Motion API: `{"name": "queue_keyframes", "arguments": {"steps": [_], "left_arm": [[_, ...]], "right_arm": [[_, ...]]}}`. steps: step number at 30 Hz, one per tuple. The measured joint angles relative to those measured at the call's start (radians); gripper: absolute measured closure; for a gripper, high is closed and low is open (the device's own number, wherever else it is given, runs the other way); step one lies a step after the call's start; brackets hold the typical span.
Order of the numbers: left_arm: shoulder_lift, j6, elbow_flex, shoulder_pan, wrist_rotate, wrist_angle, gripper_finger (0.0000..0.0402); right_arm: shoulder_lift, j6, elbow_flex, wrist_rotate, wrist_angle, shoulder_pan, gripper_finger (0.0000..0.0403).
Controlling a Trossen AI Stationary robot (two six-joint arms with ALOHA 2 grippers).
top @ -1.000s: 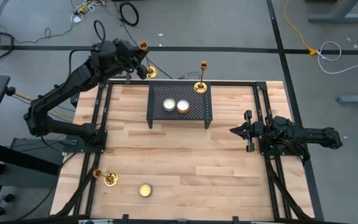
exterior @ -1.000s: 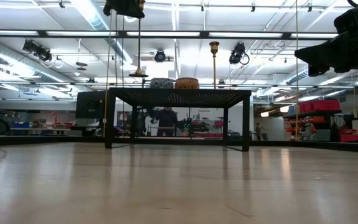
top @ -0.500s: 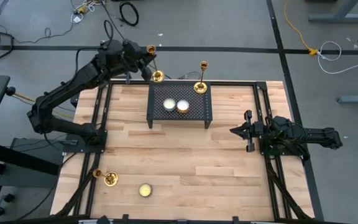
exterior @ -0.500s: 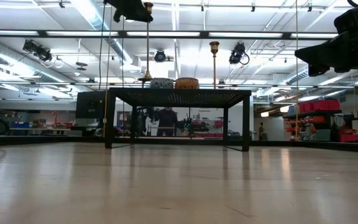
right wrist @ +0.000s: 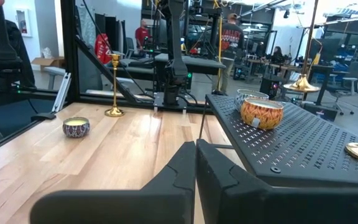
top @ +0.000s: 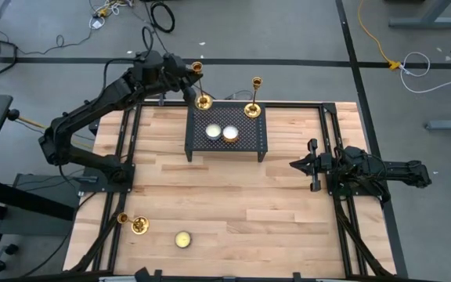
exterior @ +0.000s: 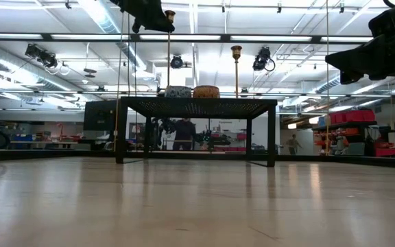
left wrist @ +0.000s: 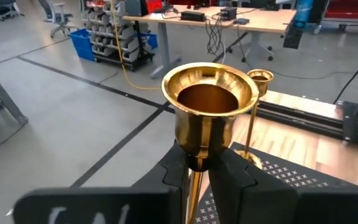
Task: Pick & Place candle stick holders
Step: Put the top gold candle holder on the shelf
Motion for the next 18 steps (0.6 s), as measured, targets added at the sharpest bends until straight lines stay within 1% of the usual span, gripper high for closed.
{"name": "queue_keyframes", "arguments": {"steps": [7,13,18], "left_arm": [[-0.016,0.000,0.000,0.000,0.002,0.001,0.0359],[-0.045,0.001,0.000,-0.009,0.000,0.002,0.0351],[-0.057,0.001,-0.007,-0.019,0.005,-0.004,0.0356]], "right_arm": [[0.000,0.000,0.000,0.000,0.000,0.000,0.0389],[0.000,0.000,0.000,0.000,0.000,0.000,0.0389],[0.000,0.000,0.000,0.000,0.000,0.000,0.0389]]}}
